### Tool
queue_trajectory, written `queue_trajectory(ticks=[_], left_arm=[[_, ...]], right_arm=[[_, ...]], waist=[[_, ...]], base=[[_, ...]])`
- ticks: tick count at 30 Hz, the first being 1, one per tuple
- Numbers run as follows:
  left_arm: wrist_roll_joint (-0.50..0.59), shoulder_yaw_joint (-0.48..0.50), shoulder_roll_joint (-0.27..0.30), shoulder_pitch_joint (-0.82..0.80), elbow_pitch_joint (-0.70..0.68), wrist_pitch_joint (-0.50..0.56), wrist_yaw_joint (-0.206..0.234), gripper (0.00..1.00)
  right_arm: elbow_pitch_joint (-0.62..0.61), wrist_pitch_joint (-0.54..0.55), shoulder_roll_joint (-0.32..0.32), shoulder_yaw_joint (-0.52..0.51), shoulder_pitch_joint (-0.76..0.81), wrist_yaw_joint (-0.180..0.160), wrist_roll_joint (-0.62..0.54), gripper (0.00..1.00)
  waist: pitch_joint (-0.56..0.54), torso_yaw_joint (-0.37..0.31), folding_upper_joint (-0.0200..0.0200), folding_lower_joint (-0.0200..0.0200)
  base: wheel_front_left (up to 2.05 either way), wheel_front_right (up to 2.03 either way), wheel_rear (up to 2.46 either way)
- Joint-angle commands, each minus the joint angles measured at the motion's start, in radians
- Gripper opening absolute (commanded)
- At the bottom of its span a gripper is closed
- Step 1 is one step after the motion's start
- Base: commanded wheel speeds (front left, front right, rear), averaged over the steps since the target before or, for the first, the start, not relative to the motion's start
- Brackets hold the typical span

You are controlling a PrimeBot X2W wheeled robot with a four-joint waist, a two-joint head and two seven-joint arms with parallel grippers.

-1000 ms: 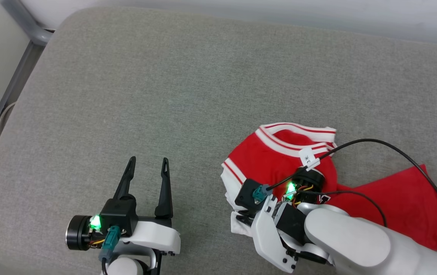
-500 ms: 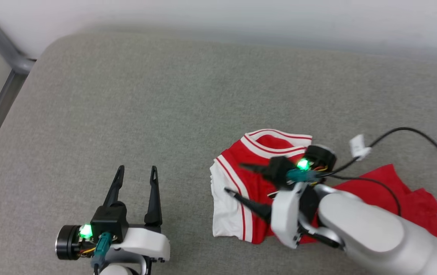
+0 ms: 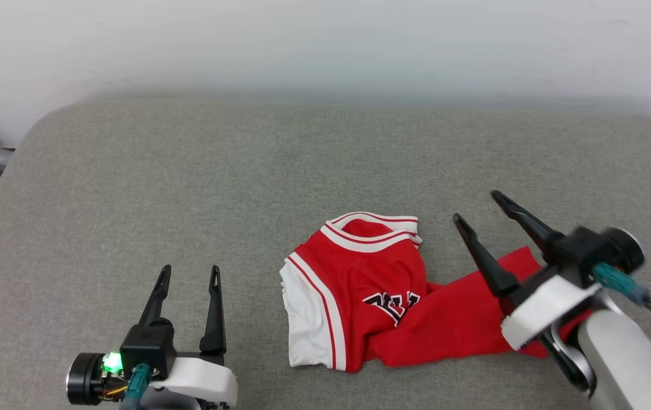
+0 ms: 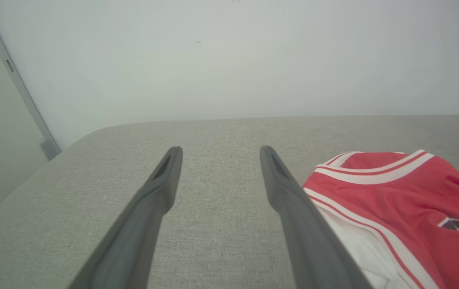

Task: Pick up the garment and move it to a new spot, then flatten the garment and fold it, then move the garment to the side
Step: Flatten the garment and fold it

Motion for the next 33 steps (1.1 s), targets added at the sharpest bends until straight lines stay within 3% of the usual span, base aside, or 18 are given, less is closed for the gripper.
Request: queue_trajectory(ticks=[1, 5, 9, 15, 19, 31, 33], left_arm=[[0.006, 0.007, 0.014, -0.003, -0.007, -0.003, -0.011, 1.00], [0.003, 0.023, 0.043, -0.043, -0.009, -0.003, -0.042, 1.00], [0.005, 0.025, 0.085, -0.103, -0.009, -0.003, -0.091, 1.00], [-0.023, 0.003, 0.159, -0.235, 0.055, 0.002, -0.175, 1.00], [-0.053, -0.041, 0.198, -0.319, 0.076, 0.046, -0.198, 1.00], [-0.350, -0.368, 0.420, -0.608, 0.059, 0.376, -0.207, 1.00], [-0.448, -0.454, 0.457, -0.662, 0.079, 0.510, -0.207, 1.00]], right_arm=[[-0.044, -0.006, 0.041, -0.103, 0.088, -0.001, -0.052, 1.00], [-0.142, -0.006, 0.118, -0.287, 0.242, -0.001, -0.164, 1.00], [-0.220, -0.005, 0.182, -0.401, 0.364, -0.001, -0.245, 1.00], [-0.290, -0.001, 0.234, -0.480, 0.458, -0.001, -0.304, 1.00], [-0.314, 0.004, 0.249, -0.493, 0.469, -0.001, -0.323, 1.00], [-0.346, 0.004, 0.260, -0.512, 0.431, -0.001, -0.357, 1.00], [-0.349, 0.003, 0.261, -0.515, 0.418, -0.001, -0.360, 1.00]], waist=[[-0.015, -0.015, 0.0000, 0.0001], [-0.030, -0.029, 0.0000, 0.0001], [-0.036, -0.040, 0.0000, 0.0001], [-0.035, -0.059, 0.0000, 0.0001], [-0.024, -0.071, 0.0000, 0.0001], [0.035, -0.108, 0.0000, 0.0001], [0.049, -0.116, 0.0000, 0.0001]], base=[[0.00, 0.00, 0.00], [0.00, 0.00, 0.00], [0.00, 0.00, 0.00], [0.00, 0.00, 0.00], [0.00, 0.00, 0.00], [0.00, 0.00, 0.00], [0.00, 0.00, 0.00]])
